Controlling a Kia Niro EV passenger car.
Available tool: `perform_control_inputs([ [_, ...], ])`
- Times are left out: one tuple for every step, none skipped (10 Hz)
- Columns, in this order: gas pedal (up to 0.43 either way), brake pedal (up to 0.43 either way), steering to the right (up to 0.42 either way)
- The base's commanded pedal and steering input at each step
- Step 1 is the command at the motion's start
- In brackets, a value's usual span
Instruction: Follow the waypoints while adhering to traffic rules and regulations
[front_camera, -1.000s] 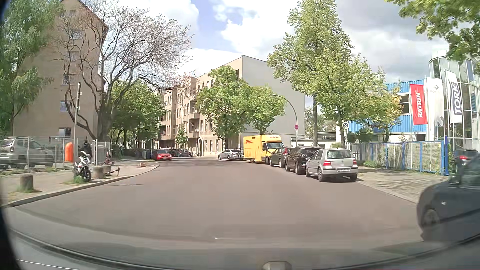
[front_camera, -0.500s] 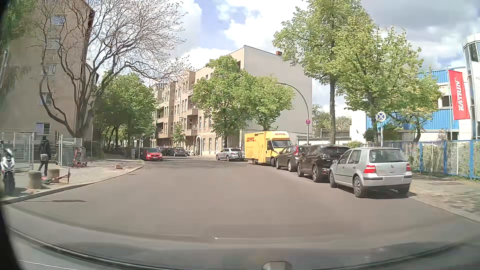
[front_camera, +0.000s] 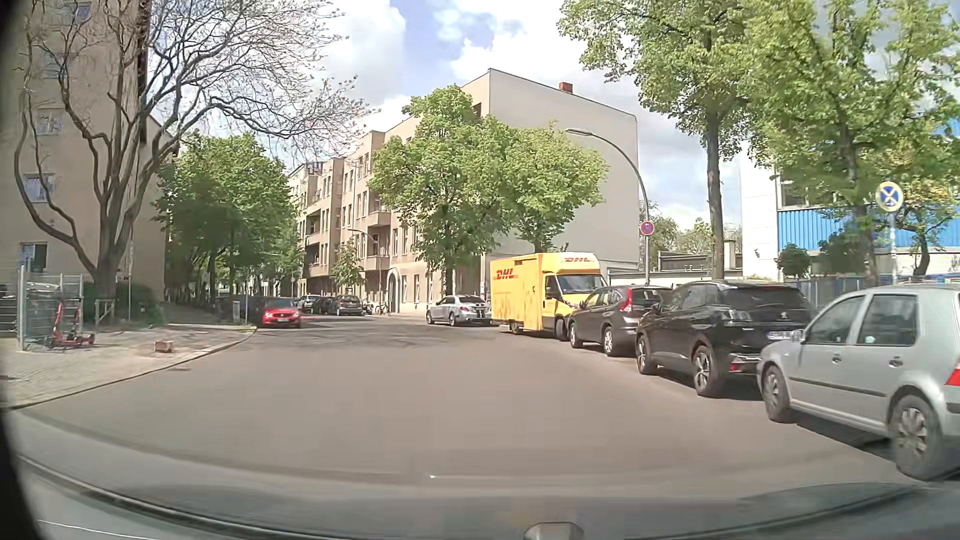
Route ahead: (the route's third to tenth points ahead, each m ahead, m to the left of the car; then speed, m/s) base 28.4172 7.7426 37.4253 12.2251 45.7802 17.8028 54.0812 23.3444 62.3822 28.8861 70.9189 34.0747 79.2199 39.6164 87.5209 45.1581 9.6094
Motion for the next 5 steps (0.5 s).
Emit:
perform_control_inputs([
  [0.000,0.018,-0.019],
  [0.000,0.018,-0.025],
  [0.000,0.018,-0.032],
  [0.000,0.018,-0.035],
  [0.000,0.018,-0.039],
])
